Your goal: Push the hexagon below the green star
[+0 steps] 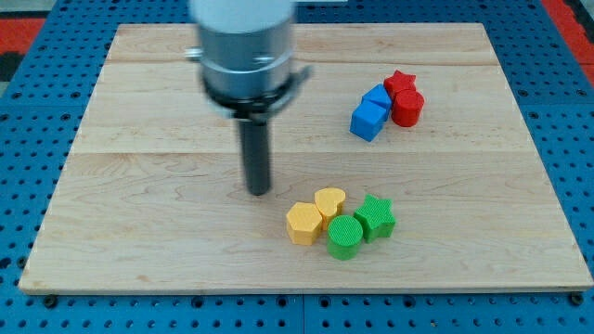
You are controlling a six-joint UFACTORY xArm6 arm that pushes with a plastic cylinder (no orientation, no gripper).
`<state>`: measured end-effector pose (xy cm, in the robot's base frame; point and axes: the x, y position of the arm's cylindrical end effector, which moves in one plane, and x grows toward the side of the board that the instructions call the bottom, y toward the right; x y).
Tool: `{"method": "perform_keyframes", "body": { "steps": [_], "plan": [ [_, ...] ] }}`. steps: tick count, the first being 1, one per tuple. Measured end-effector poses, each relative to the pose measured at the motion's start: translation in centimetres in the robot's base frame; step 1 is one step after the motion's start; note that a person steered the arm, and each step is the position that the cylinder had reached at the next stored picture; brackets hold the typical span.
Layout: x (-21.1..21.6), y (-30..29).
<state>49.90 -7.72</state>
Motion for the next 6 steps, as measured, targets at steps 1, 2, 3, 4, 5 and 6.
{"method": "perform_keyframes", "body": {
  "steps": [1, 2, 3, 4, 5, 6],
  "plan": [
    [0.4, 0.6],
    [2.5, 5.4],
    [3.1, 1.9],
    [5.5, 6.2],
    [7.1, 14.2],
    [6.9, 18.0]
  ]
}}
